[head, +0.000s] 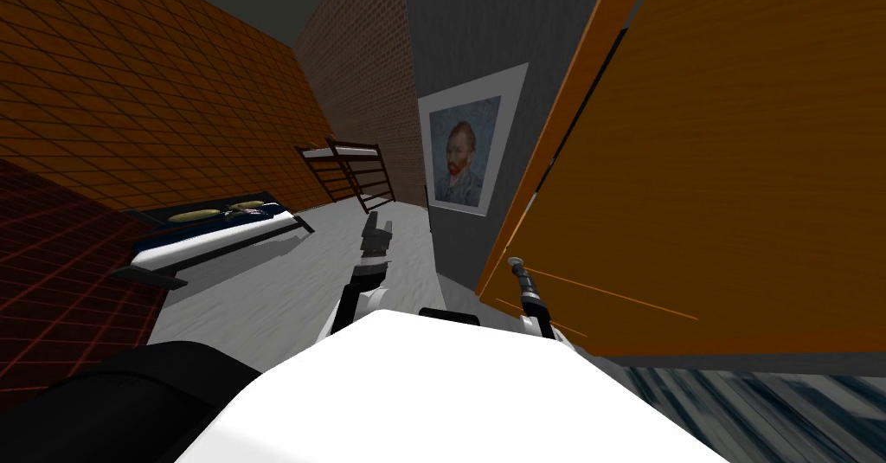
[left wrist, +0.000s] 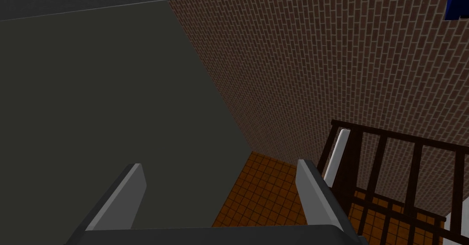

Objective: Pull the door open

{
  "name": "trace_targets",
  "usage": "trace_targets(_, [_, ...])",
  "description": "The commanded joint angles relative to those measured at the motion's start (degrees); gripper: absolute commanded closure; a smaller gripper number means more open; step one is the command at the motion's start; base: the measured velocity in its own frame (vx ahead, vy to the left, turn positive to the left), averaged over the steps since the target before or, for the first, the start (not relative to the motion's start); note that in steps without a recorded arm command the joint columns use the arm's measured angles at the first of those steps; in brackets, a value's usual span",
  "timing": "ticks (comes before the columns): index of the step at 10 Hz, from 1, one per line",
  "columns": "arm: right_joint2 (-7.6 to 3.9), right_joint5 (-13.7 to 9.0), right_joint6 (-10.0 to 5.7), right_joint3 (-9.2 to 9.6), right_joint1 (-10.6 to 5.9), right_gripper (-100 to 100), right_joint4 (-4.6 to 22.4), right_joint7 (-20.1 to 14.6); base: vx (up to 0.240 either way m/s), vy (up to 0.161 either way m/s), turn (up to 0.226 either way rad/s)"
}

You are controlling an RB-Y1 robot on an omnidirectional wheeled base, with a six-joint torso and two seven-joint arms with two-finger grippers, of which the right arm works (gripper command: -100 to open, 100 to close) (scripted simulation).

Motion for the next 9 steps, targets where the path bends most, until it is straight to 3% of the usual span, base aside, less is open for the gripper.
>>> trace_targets(1, [0.73,-0.2,0.08,0.66,-0.33,100,0.6,-2.2,-0.038,-0.014,0.028])
trace_targets(9, [0.39,-3.6,0.16,2.25,-0.61,100,1.0,-13.4,-0.036,-0.014,0.039])
